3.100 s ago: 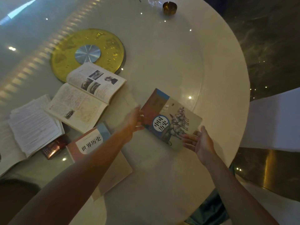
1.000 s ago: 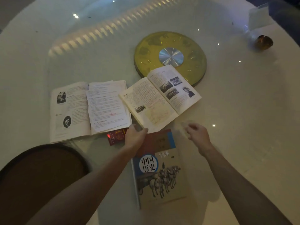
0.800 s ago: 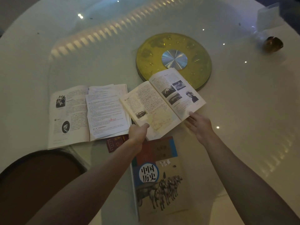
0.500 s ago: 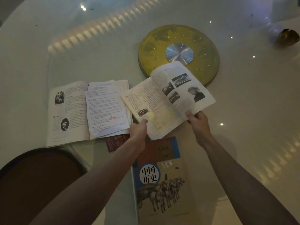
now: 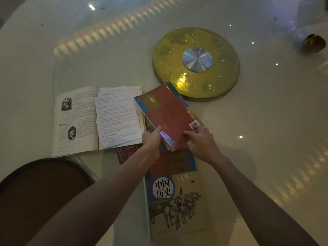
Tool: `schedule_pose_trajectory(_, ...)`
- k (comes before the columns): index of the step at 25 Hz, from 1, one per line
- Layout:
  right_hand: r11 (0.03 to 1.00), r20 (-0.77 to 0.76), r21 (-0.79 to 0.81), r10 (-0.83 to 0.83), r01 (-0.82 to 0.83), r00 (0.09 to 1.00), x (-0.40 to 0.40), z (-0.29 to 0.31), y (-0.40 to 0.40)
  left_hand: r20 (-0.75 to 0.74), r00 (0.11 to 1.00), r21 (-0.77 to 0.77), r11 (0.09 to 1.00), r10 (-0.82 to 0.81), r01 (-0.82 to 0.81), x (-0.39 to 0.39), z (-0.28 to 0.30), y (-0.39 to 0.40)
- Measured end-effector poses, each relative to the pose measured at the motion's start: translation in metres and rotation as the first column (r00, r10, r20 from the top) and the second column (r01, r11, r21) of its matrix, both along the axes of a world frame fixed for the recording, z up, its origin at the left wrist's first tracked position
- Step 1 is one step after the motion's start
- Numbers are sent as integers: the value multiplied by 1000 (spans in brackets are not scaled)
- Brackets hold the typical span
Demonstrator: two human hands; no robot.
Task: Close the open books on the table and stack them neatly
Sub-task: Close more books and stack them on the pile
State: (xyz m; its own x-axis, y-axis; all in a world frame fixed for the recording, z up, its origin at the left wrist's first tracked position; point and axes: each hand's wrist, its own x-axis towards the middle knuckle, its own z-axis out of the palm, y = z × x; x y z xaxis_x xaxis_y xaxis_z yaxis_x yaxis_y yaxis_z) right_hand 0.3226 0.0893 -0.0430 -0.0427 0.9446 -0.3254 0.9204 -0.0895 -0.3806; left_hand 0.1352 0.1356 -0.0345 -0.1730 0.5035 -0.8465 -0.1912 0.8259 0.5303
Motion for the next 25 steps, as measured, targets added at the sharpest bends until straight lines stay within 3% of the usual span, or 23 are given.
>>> schedule_pose_trajectory(5,999,-176,-25,17,-22,984,-9,30,-6,87,993,212,976,-75,55,10,30,10)
schedule_pose_trajectory(8,974,-116,219,-23,49,993,-14,44,-9,148,971,367,922,-186,121,17,59,18)
schedule_pose_trajectory(10,897,-117,419,-104,144,988,-16,59,-10,166,948,456,874,-270,169,21,82,20)
schedule_pose_trajectory(13,846,-251,447,-192,290,949,-9,78,-10,156,948,513,843,-278,163,24,103,17)
schedule_pose_trajectory(14,839,-395,352,-269,416,878,-7,83,-11,105,964,503,849,-244,160,22,105,14)
schedule_pose_trajectory(16,766,-709,-39,-473,641,523,-5,91,-19,-52,978,420,884,-201,204,10,103,0)
schedule_pose_trajectory(17,730,-776,-207,-528,652,344,-4,94,-29,-111,970,349,905,-216,242,2,99,-10)
schedule_pose_trajectory(18,722,-805,-307,-545,621,235,-3,93,-42,-122,962,283,921,-242,268,-5,95,-23)
schedule_pose_trajectory(20,741,-828,-421,-549,522,112,-3,87,-72,26,975,237,949,-220,208,-17,88,-50)
schedule_pose_trajectory(22,743,-816,-488,-574,459,61,-5,78,-104,207,967,252,963,-148,94,-26,86,-80)
schedule_pose_trajectory(23,736,-809,-503,-586,453,55,-6,71,-118,228,966,255,965,-123,62,-30,82,-95)
schedule_pose_trajectory(25,690,-788,-536,-616,486,6,-8,58,-142,122,985,234,968,-125,93,-36,67,-121)
